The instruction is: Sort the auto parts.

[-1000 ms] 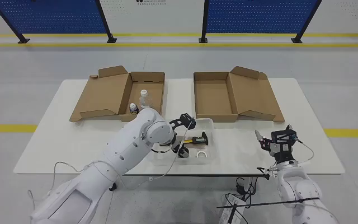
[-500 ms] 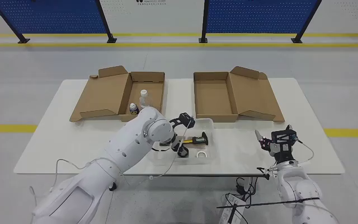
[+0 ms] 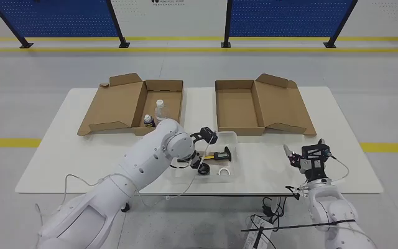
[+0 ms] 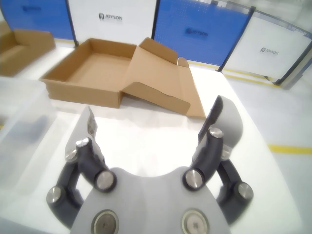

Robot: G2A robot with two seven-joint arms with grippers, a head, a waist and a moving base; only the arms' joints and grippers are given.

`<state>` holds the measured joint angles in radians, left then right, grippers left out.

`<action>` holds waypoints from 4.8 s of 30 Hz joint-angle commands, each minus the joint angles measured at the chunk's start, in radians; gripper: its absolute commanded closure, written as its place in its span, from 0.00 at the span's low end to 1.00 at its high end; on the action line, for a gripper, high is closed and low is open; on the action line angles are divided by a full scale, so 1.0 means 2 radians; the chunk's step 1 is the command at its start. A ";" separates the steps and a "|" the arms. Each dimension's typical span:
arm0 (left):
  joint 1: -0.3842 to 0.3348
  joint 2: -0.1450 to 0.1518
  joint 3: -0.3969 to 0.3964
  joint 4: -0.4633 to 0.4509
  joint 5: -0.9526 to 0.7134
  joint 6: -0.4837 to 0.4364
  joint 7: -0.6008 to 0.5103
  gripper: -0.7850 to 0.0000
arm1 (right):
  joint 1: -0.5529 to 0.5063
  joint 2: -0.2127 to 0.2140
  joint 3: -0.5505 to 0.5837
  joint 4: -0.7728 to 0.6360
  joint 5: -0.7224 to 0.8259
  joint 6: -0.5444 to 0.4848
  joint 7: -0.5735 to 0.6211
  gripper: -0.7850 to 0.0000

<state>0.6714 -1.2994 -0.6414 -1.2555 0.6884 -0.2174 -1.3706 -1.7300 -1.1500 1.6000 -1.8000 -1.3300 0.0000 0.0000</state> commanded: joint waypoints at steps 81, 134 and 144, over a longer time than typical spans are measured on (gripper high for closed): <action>0.088 0.049 -0.235 -0.246 -0.428 0.037 -0.061 1.00 | 0.000 0.000 0.000 0.000 0.000 0.000 0.000 0.00; 0.072 0.076 -0.208 -0.230 -0.444 0.020 -0.056 1.00 | 0.000 0.000 0.000 0.000 0.000 0.000 0.000 0.00; 0.067 0.082 -0.208 -0.229 -0.406 0.025 -0.039 1.00 | 0.000 0.000 0.000 0.000 0.000 0.000 0.000 0.00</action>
<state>0.8069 -1.1360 -1.0580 -1.7136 -0.1295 -0.1693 -1.4470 -1.7300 -1.1500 1.6000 -1.8000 -1.3300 0.0000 0.0000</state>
